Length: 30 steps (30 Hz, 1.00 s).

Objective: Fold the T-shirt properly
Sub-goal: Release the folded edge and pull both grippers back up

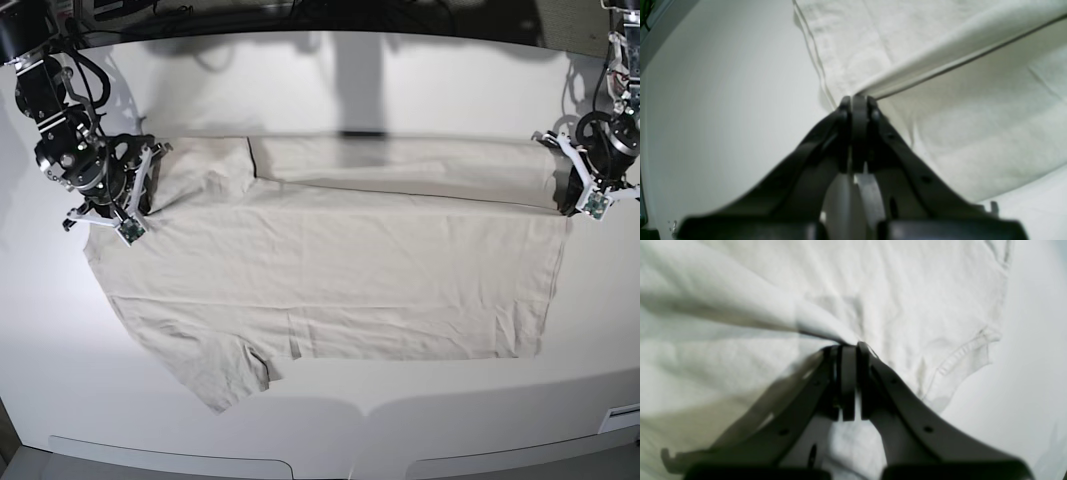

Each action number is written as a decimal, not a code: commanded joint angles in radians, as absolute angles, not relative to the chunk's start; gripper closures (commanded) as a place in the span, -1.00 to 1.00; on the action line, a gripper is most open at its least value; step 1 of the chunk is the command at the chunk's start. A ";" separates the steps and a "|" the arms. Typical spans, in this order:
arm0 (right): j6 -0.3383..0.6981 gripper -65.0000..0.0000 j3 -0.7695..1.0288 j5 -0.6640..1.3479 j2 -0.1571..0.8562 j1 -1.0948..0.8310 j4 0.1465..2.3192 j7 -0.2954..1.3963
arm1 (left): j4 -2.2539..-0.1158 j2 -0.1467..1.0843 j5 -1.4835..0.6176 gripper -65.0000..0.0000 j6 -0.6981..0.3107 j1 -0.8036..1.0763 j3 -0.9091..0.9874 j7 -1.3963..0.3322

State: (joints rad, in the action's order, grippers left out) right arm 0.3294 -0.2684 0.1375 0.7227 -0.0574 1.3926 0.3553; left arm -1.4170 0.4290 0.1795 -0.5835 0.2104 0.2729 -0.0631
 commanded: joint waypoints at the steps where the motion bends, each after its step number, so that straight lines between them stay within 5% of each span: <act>1: 0.322 1.00 -0.257 0.134 0.740 -0.044 1.398 0.345 | -1.430 0.447 0.168 1.00 -0.572 0.199 0.280 -0.045; 6: 0.321 1.00 -0.256 0.135 0.740 -0.037 1.398 0.337 | -1.430 0.447 0.168 0.97 -0.572 0.199 0.280 -0.045; 7: 0.321 0.92 -0.256 0.135 0.740 -0.033 1.398 0.339 | -1.430 0.447 0.168 0.75 -0.572 0.199 0.280 -0.045; 9: 0.321 0.48 -0.256 0.135 0.740 -0.022 1.398 0.340 | -1.430 0.448 0.168 0.36 -0.569 0.199 0.280 -0.045; 11: 0.318 0.21 -0.255 0.135 0.741 -0.012 1.398 0.348 | -1.430 0.453 0.168 0.19 -0.569 0.199 0.281 -0.061; 20: 0.313 0.19 -0.255 0.135 0.748 0.005 1.454 0.443 | -1.475 0.514 0.166 0.20 -0.570 0.200 0.280 -0.269; 24: 0.313 0.19 -0.255 0.135 0.748 0.002 1.516 0.495 | -1.560 0.517 0.168 0.20 -0.686 0.203 0.280 -0.348; 30: 0.314 0.19 -0.255 0.135 0.748 0.002 1.602 0.574 | -1.669 0.548 0.187 0.20 -0.698 0.307 0.279 -0.364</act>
